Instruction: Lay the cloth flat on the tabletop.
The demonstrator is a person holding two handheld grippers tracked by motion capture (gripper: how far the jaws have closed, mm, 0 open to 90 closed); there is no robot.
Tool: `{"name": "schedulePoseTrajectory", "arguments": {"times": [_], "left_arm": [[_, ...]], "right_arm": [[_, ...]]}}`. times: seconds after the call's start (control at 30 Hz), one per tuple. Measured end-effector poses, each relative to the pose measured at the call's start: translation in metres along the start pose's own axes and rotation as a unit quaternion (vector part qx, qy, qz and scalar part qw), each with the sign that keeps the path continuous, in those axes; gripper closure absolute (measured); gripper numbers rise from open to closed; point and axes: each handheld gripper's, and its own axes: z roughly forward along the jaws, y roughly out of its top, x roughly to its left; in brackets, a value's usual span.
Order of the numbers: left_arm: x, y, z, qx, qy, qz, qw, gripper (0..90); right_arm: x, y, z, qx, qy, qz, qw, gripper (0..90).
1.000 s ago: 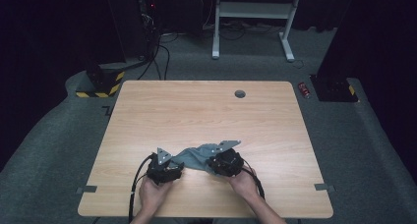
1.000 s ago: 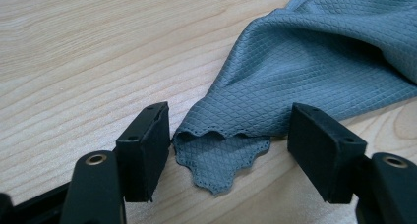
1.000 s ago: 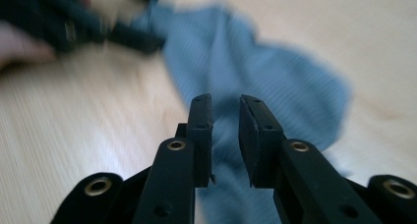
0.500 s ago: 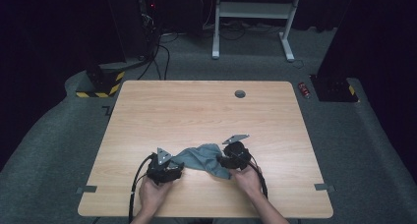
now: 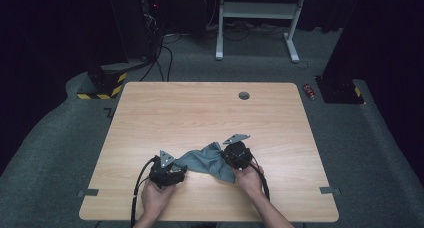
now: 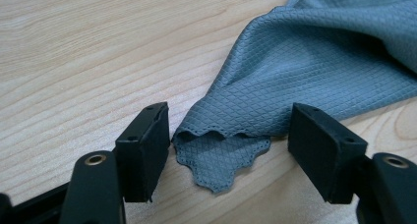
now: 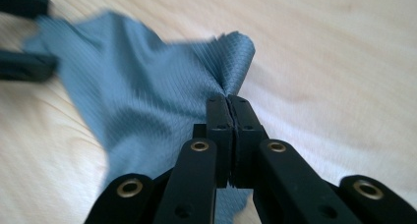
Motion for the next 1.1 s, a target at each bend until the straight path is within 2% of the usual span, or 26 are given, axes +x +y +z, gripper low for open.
{"name": "schedulePoseTrajectory", "arguments": {"times": [0.13,0.17,0.2,0.23,0.27,0.3,0.33,0.37,0.43,0.5,0.53,0.6,0.7,0.8,0.87,0.97,1.1], "left_arm": [[0.0,0.0,0.0,0.0,0.0,0.0,1.0,32.4],[0.0,0.0,0.0,0.0,0.0,0.0,1.0,32.4],[0.0,0.0,0.0,0.0,0.0,0.0,1.0,32.4],[0.0,0.0,0.0,0.0,0.0,0.0,1.0,32.4],[0.0,0.0,0.0,0.0,0.0,0.0,1.0,32.4],[0.0,0.0,0.0,0.0,0.0,0.0,1.0,32.4],[0.0,0.0,0.0,0.0,0.0,0.0,1.0,32.4],[0.0,0.0,0.0,0.0,0.0,0.0,1.0,32.4],[0.0,0.0,0.0,0.0,0.0,-0.002,1.0,32.4],[0.0,0.0,0.0,0.0,0.0,0.0,1.0,32.4],[0.0,0.0,0.0,0.0,0.0,0.0,1.0,32.4],[0.0,0.0,0.0,0.0,0.001,0.0,1.0,32.4],[0.0,0.0,0.0,0.0,0.001,0.0,1.0,32.4],[0.0,0.0,0.0,0.0,0.001,0.0,1.0,32.4],[0.0,0.0,0.0,0.0,0.001,0.0,1.0,32.4],[0.0,0.0,0.0,0.0,0.001,0.0,1.0,32.4],[0.0,0.0,0.0,0.0,0.001,0.0,1.0,32.4]], "right_arm": [[0.012,0.01,-0.013,-0.032,0.02,-0.027,0.9989,88.4],[0.018,0.012,-0.015,-0.036,0.031,-0.035,0.9983,88.3],[0.018,0.012,-0.015,-0.036,0.031,-0.035,0.9983,88.3],[0.033,0.015,-0.015,-0.038,0.054,-0.062,0.9959,88.3],[0.033,0.015,-0.015,-0.038,0.054,-0.062,0.9959,88.3],[0.048,0.014,-0.011,-0.032,0.072,-0.088,0.9929,88.1],[0.048,0.014,-0.011,-0.032,0.072,-0.088,0.9929,88.1],[0.063,0.011,-0.004,-0.022,0.08,-0.116,0.9898,87.8],[0.076,0.007,0.004,-0.006,0.081,-0.14,0.9868,87.4],[0.08,0.004,0.012,0.004,0.087,-0.146,0.9854,85.5],[0.08,0.003,0.015,0.008,0.091,-0.143,0.9855,82.4],[0.076,0.004,0.018,0.01,0.102,-0.121,0.9873,76.1],[0.065,0.006,0.007,-0.013,0.099,-0.098,0.9901,72.9],[0.049,0.008,-0.004,-0.026,0.074,-0.072,0.9943,70.9],[0.037,0.006,-0.006,-0.022,0.06,-0.043,0.997,69.0],[0.024,0.002,-0.004,-0.015,0.053,-0.016,0.9983,66.1],[0.021,-0.002,0.005,0.001,0.057,-0.002,0.9983,61.1]]}}
